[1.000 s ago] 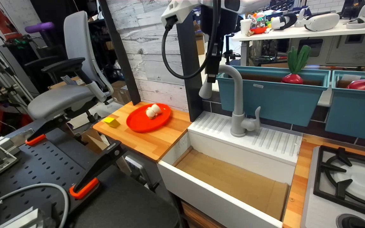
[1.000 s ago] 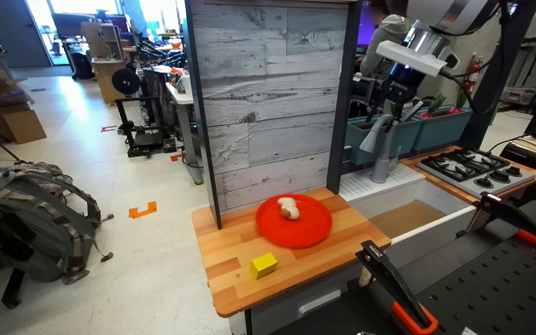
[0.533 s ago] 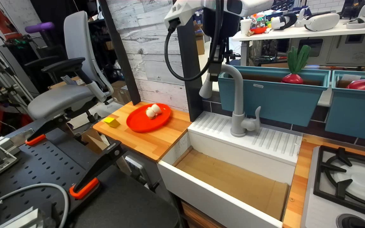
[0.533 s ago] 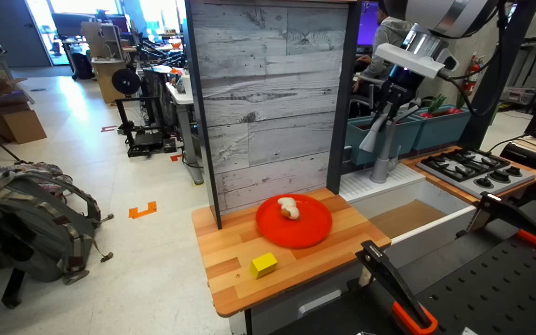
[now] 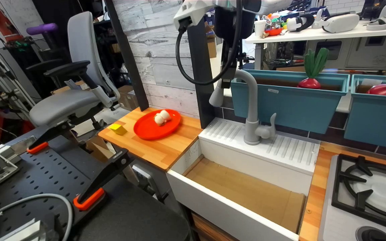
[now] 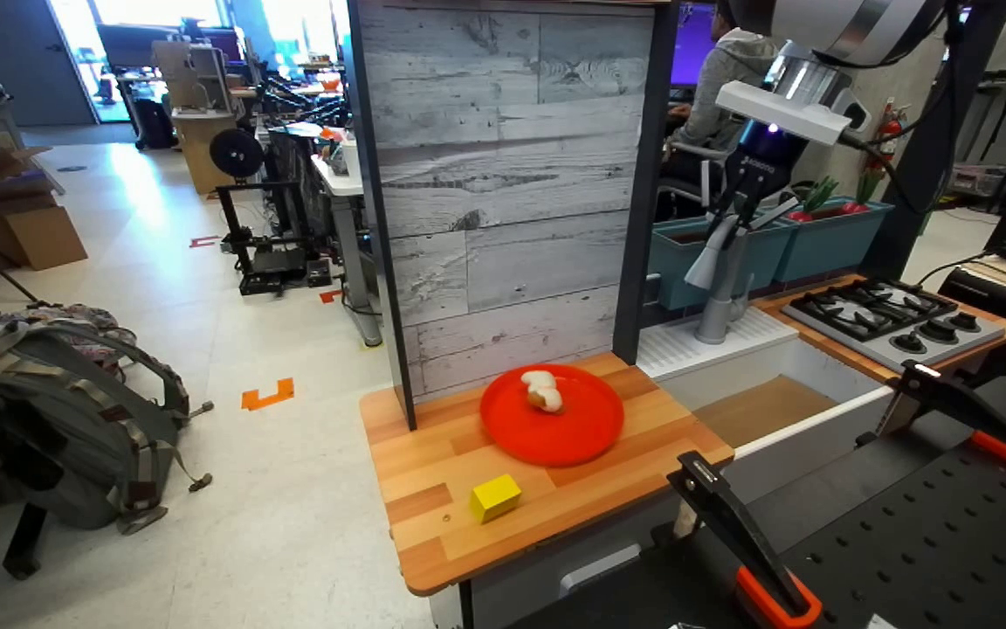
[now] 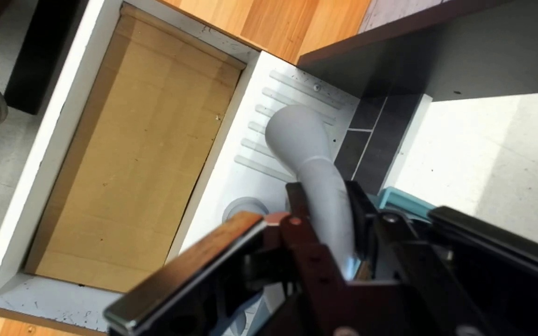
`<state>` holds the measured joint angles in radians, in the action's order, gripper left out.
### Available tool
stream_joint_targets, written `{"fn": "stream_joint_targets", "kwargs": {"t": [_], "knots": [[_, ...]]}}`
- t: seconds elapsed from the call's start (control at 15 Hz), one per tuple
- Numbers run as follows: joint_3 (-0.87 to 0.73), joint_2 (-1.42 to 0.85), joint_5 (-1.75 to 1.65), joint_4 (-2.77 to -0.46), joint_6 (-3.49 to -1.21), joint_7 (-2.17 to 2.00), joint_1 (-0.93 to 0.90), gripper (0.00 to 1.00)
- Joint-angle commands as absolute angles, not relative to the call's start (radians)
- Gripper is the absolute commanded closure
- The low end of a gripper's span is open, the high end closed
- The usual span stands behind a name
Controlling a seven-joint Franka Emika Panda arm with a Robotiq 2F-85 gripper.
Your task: Move the faucet to the center of the sink.
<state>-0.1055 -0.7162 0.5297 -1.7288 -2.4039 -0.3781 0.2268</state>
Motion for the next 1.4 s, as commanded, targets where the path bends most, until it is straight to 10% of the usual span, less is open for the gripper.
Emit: {"fn": "stream_joint_targets", "kwargs": {"t": [0.0, 1.33], "knots": [[-0.136, -0.667, 0.443, -1.759, -2.314, -0.307, 0.255, 0.94], [-0.216, -0.719, 0.104, -1.587, -2.054, -0.084, 0.268, 0.94]]}}
